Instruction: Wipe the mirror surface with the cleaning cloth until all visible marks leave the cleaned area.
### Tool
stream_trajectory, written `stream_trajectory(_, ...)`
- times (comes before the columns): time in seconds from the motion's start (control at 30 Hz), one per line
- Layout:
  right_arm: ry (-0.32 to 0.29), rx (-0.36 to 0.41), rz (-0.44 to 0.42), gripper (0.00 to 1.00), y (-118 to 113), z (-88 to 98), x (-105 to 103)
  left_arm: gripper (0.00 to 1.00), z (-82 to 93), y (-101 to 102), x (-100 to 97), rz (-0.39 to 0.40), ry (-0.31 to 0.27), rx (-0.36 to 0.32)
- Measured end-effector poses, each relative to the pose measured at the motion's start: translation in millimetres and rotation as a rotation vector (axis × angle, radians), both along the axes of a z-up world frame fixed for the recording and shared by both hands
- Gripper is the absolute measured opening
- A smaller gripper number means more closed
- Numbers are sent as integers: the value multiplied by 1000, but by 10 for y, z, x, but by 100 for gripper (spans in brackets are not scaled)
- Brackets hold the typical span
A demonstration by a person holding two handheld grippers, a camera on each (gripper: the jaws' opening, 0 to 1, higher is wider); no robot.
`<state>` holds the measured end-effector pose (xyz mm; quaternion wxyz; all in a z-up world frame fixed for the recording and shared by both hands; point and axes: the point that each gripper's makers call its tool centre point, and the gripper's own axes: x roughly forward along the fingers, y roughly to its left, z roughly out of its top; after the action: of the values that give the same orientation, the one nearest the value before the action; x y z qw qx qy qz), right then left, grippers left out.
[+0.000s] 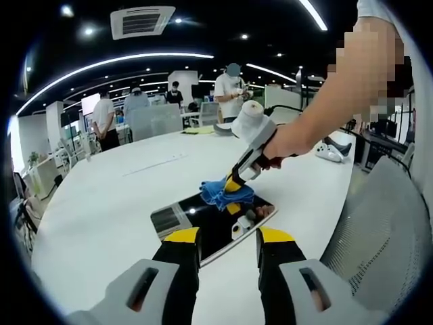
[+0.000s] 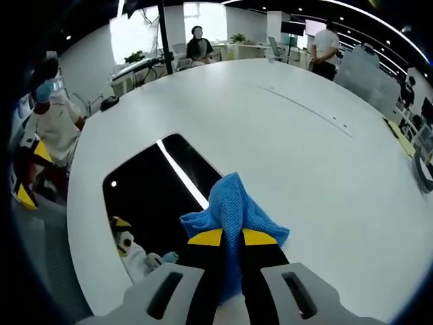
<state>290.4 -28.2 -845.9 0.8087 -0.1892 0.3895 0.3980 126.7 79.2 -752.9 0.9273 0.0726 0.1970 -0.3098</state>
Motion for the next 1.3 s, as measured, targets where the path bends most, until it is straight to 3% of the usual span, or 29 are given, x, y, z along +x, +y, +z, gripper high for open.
stream_trajectory(1.3,9,21,47,4,274,2,-7,31,-8,4,7,5,1,2)
